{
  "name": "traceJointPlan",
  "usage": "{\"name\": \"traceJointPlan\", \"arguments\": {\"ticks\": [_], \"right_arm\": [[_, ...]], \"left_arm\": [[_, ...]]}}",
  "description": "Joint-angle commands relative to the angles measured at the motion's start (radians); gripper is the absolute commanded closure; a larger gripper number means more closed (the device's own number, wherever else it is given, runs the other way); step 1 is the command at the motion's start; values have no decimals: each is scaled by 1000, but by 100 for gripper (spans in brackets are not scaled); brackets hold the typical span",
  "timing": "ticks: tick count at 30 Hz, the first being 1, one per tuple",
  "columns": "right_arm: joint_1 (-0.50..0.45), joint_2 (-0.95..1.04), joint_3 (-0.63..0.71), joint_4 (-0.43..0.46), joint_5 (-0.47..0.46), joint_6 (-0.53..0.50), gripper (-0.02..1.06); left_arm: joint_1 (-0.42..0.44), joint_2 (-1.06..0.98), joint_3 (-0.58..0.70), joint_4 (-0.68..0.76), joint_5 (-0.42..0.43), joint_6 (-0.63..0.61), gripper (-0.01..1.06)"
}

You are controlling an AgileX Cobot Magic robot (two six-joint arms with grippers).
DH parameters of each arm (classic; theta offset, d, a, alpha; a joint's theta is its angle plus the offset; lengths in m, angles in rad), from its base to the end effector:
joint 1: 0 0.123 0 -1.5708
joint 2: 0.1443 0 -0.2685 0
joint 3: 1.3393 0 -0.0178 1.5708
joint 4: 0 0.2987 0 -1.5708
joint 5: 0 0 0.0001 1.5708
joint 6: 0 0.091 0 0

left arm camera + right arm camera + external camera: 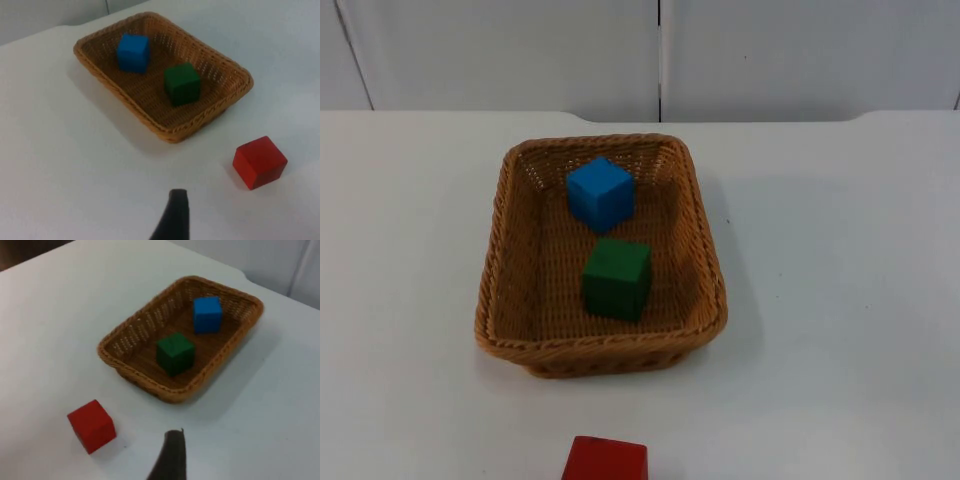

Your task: Pick up one cube with each hand and place exactly two cubes into the same basket, leaving the remaining cube outside.

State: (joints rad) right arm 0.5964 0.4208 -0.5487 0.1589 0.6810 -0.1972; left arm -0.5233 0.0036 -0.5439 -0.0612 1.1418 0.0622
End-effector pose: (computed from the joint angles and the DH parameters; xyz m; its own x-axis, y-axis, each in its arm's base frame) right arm 0.1127 0.0875 0.3077 -0.3197 -0.3052 -0.8970 -0.6579 0.7528 -0.0216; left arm 0.0363 -0.0268 0.3076 -0.4054 0.2762 -0.8714 0.5562 0.8310 0.0047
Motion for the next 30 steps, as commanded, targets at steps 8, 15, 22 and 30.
{"name": "traceJointPlan", "arguments": {"ticks": [8, 15, 22, 30], "right_arm": [[6, -197, 2, -92, 186, 147, 33], [6, -308, 2, -107, 278, 197, 33], [6, -371, 2, -107, 372, 197, 33], [9, -421, 12, -109, 410, 197, 33]], "left_arm": [[1, -4, 32, 11, -40, -8, 30], [1, -4, 32, 24, -40, -8, 30], [1, -4, 32, 32, -40, -8, 30], [1, -4, 32, 71, -40, -47, 30]]}}
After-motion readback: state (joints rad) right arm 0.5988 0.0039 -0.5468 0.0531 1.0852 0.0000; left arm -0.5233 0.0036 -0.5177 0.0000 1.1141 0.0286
